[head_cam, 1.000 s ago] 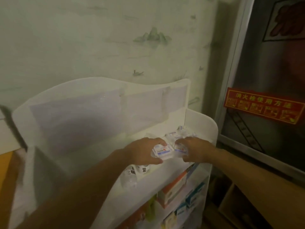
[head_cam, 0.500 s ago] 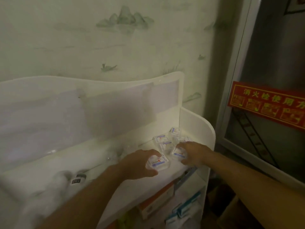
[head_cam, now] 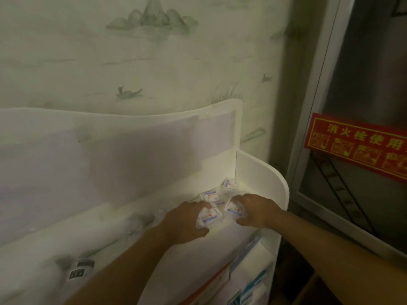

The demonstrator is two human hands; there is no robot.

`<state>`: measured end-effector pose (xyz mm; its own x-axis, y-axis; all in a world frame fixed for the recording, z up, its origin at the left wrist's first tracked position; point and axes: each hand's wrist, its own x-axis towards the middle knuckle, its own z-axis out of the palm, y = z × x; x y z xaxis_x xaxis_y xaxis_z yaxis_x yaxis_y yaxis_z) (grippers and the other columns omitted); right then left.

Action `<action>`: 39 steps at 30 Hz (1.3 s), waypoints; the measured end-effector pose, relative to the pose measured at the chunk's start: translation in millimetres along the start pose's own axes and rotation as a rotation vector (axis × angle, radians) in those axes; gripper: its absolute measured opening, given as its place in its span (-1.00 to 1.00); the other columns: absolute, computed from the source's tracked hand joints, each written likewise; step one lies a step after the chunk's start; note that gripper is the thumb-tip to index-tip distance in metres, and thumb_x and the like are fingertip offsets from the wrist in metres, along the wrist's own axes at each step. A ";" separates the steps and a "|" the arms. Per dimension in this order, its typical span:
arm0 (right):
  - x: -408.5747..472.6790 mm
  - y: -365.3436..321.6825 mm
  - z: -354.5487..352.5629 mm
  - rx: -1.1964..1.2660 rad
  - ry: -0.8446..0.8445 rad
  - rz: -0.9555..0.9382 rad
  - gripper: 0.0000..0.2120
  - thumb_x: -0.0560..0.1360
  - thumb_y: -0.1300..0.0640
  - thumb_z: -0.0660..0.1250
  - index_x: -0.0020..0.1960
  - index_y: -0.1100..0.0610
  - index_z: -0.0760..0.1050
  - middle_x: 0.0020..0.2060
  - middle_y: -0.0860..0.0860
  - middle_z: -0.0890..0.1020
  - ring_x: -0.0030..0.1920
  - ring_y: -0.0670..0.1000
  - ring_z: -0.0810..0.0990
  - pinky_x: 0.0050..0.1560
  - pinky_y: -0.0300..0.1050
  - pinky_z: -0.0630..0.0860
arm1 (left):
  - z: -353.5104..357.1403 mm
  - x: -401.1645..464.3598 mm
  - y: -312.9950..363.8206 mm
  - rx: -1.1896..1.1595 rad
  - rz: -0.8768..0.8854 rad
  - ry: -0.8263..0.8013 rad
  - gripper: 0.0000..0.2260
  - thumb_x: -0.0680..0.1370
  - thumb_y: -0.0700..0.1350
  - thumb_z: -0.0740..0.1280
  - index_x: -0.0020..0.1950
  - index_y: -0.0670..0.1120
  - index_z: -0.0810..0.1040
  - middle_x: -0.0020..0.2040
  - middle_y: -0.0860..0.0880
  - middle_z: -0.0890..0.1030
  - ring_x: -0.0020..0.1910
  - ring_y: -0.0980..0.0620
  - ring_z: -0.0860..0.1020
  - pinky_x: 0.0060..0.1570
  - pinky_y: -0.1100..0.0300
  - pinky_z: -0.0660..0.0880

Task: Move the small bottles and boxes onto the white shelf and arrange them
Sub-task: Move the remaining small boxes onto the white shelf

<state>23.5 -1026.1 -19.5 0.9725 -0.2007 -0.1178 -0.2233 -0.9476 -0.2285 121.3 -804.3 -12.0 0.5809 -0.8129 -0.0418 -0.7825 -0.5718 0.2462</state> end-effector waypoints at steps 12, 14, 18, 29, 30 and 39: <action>42.3 54.2 -8.7 0.088 0.068 0.057 -0.38 0.45 -0.15 0.40 0.44 -0.08 0.28 0.34 -0.05 0.49 0.25 0.02 0.51 0.29 -0.08 0.44 | 26.0 59.1 -0.9 -0.056 -0.054 -0.036 -0.42 0.41 0.01 0.35 0.42 0.16 0.30 0.44 0.07 0.37 0.37 -0.03 0.36 0.32 0.08 0.37; 57.7 59.9 -6.0 0.113 0.051 0.007 -0.39 0.45 -0.15 0.41 0.43 -0.07 0.29 0.33 -0.04 0.50 0.26 0.03 0.51 0.29 -0.06 0.45 | 30.7 67.1 0.6 -0.058 -0.098 -0.037 -0.42 0.39 0.05 0.32 0.41 0.17 0.31 0.42 0.07 0.38 0.35 -0.05 0.38 0.32 0.06 0.38; 87.6 65.3 -1.0 0.112 0.048 -0.080 -0.32 0.40 -0.18 0.43 0.45 -0.11 0.27 0.35 -0.04 0.49 0.28 0.04 0.50 0.28 -0.01 0.46 | 36.3 86.1 4.2 -0.010 -0.186 0.001 -0.48 0.48 0.02 0.31 0.43 0.11 0.30 0.44 0.07 0.34 0.34 -0.03 0.39 0.32 0.08 0.33; 129.1 92.8 11.4 0.059 -0.015 -0.168 -0.32 0.41 -0.17 0.39 0.47 -0.05 0.26 0.37 0.02 0.47 0.31 0.10 0.48 0.28 -0.01 0.45 | 49.5 111.9 20.0 0.162 -0.254 0.037 -0.46 0.54 0.10 0.27 0.49 0.12 0.18 0.51 0.06 0.25 0.39 -0.02 0.35 0.33 0.05 0.30; 129.9 94.6 11.8 0.061 -0.020 -0.166 -0.30 0.42 -0.18 0.39 0.48 -0.06 0.25 0.39 0.01 0.45 0.32 0.10 0.47 0.28 -0.01 0.44 | 49.1 111.0 20.3 0.173 -0.247 0.034 -0.44 0.54 0.13 0.27 0.49 0.12 0.16 0.51 0.06 0.23 0.40 -0.02 0.34 0.34 0.04 0.29; 124.0 95.4 -12.1 0.045 0.006 -0.235 -0.34 0.48 -0.26 0.29 0.50 -0.08 0.22 0.50 -0.05 0.29 0.42 0.09 0.33 0.40 0.01 0.30 | 14.7 87.5 15.0 0.249 -0.233 0.087 -0.49 0.56 0.17 0.22 0.48 0.11 0.22 0.51 0.04 0.27 0.44 -0.01 0.28 0.36 0.03 0.28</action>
<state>123.6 -1144.3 -44.1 0.9985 0.0225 -0.0509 0.0067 -0.9563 -0.2922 157.1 -885.6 -26.2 0.7588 -0.6511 0.0163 -0.6511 -0.7589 -0.0044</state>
